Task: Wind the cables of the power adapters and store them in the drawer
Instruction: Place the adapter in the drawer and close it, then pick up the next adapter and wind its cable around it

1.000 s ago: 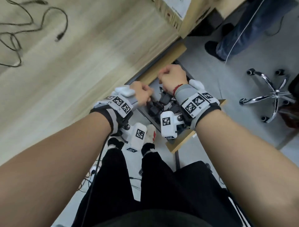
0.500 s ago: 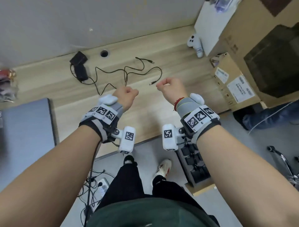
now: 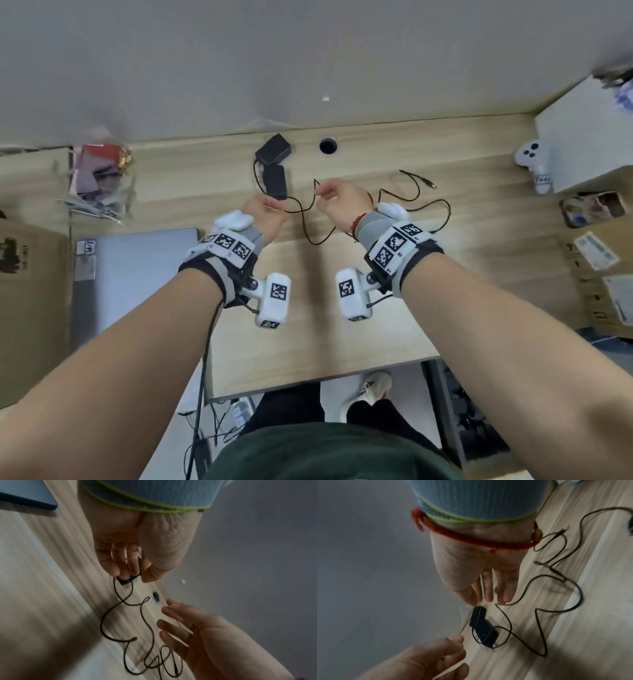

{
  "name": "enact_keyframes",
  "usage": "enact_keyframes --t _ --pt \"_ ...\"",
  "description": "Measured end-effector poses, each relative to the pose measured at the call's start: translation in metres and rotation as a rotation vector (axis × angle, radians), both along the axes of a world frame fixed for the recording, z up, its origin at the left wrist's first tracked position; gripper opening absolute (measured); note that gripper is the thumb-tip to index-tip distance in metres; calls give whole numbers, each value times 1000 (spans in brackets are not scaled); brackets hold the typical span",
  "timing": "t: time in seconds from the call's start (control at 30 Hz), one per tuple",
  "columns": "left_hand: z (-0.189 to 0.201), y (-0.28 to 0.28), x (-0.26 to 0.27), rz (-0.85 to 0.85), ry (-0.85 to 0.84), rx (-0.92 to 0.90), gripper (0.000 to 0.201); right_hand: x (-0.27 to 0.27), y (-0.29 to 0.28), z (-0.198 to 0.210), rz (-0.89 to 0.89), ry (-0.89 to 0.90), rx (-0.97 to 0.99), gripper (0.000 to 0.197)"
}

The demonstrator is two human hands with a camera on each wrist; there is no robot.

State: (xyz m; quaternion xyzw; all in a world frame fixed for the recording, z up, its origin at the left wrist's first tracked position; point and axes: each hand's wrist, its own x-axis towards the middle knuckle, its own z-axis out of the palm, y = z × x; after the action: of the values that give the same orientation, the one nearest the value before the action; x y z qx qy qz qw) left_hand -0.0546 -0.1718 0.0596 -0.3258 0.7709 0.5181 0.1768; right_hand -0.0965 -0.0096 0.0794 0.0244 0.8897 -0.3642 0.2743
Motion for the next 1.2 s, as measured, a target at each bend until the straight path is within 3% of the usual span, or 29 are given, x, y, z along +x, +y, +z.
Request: enact_keyframes --t 0.13,0.23,0.33,0.47,0.7,0.8,0.93,1.1,1.2 --pt "-21 -31 -9 0 -52 -4 14 -23 -42 -24 198 6 83 49" --pt "-35 -43 -12 12 -81 20 17 -34 -64 -48 241 -66 256 61" --pt "-44 -50 -17 52 -103 50 29 -33 -76 -70 316 -227 369 49" --pt "-51 -44 -22 53 -111 62 47 -27 -68 -86 459 -252 506 29" --pt "-85 -13 -27 37 -249 118 98 0 -7 -66 403 -280 264 30" --pt "-94 16 -26 63 -288 210 73 18 23 -57 392 -311 281 32" --pt "-94 36 -24 5 -264 193 26 39 52 -57 393 -402 357 40" --pt "-100 66 -4 -196 -313 201 21 70 107 -61 431 -511 427 22" --pt "-101 75 15 -276 -345 119 21 78 137 -71 371 -533 504 34"
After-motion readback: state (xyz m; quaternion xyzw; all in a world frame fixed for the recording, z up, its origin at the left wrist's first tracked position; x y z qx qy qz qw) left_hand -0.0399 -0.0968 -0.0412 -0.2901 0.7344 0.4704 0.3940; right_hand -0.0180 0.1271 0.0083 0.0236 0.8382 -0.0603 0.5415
